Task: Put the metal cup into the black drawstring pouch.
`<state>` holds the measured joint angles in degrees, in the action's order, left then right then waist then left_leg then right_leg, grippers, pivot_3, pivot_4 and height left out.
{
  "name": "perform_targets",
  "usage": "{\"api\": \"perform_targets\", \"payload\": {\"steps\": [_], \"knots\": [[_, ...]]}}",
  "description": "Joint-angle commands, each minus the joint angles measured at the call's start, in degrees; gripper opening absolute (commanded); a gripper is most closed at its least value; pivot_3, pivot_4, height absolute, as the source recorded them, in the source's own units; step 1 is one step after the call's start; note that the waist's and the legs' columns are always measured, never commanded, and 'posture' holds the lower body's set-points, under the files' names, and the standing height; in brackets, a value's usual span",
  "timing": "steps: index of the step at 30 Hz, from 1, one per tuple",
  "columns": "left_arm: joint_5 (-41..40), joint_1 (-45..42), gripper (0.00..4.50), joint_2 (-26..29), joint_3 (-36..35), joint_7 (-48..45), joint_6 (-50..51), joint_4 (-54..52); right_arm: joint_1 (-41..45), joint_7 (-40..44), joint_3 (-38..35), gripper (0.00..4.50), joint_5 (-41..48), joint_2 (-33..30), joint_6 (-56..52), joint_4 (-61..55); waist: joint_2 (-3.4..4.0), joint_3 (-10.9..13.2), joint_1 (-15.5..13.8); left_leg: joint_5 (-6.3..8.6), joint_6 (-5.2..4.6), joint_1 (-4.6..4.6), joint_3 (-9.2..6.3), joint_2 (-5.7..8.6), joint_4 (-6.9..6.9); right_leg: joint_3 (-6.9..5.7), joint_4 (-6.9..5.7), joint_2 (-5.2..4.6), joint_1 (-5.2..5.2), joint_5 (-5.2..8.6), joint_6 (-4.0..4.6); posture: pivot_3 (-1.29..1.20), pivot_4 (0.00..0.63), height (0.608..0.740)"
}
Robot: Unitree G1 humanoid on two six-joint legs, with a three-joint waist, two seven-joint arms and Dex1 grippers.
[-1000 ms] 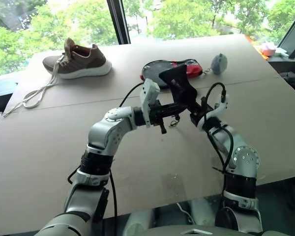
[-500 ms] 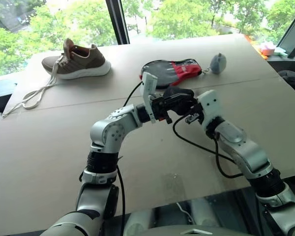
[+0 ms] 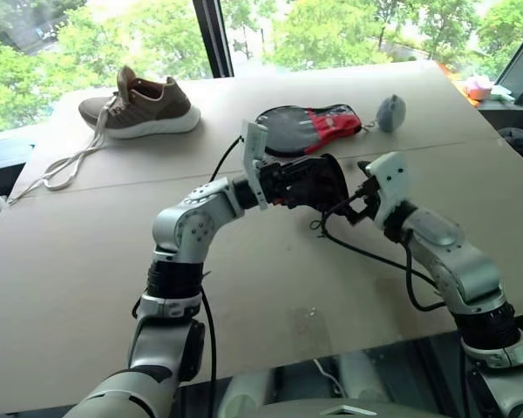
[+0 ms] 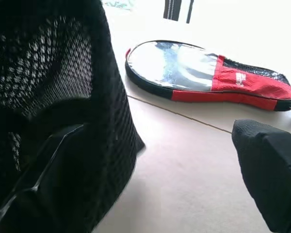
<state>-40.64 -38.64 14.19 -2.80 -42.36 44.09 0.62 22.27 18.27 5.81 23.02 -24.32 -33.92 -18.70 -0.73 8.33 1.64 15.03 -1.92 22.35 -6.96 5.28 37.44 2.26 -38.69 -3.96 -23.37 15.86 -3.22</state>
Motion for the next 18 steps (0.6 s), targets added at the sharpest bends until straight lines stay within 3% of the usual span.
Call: {"api": "perform_targets", "payload": {"steps": [1, 5, 9, 12, 18], "knots": [[0.8, -2.1, 0.00, -0.1, -0.5, 0.5, -1.7, 0.5, -0.2, 3.1, -8.0, 4.48, 9.5, -0.6, -6.2, -4.5, 0.00, 0.0, 0.0, 0.00, 0.00, 0.05, -0.01, 0.00, 0.00, 0.00, 0.00, 0.00, -0.03, 0.00, 0.00, 0.00, 0.150, 0.740], [1.3, -2.4, 0.00, -0.9, -0.2, 1.8, -1.3, 1.7, -3.0, 5.7, -18.8, 4.48, 26.0, -1.9, -15.2, -7.4, 0.00, 0.0, -0.5, 0.00, 0.00, 0.20, -0.10, 0.00, 0.02, -0.01, 0.07, -0.02, -0.10, 0.00, 0.00, 0.00, 0.150, 0.740], [0.3, -3.3, 0.00, -3.0, -0.7, 3.4, -0.8, 2.0, -4.0, 1.3, -25.8, 4.48, 41.1, -2.4, -22.5, -7.3, 0.00, 0.0, -0.8, 0.00, 0.00, 0.29, -0.11, 0.01, 0.04, -0.01, 0.10, -0.05, -0.13, -0.01, 0.00, 0.00, 0.150, 0.740], [0.5, -3.9, 0.00, -4.5, -1.0, 4.7, -1.3, 2.7, -8.3, 2.7, -18.1, 4.48, 40.2, -4.5, -26.1, -12.2, -0.01, 0.0, -0.9, 0.00, 0.00, 0.29, -0.13, 0.01, 0.06, -0.04, 0.08, -0.04, -0.12, -0.01, 0.01, 0.00, 0.150, 0.740], [0.8, -4.3, 0.00, -6.0, -1.5, 6.8, -1.5, 3.0, -8.8, -4.3, -7.0, 4.48, 32.2, 4.6, -22.9, -10.5, -0.04, 0.0, -0.7, 0.00, 0.00, 0.29, -0.01, 0.00, 0.14, 0.09, -0.13, -0.04, -0.24, -0.01, 0.00, 0.00, 0.150, 0.740]]}}
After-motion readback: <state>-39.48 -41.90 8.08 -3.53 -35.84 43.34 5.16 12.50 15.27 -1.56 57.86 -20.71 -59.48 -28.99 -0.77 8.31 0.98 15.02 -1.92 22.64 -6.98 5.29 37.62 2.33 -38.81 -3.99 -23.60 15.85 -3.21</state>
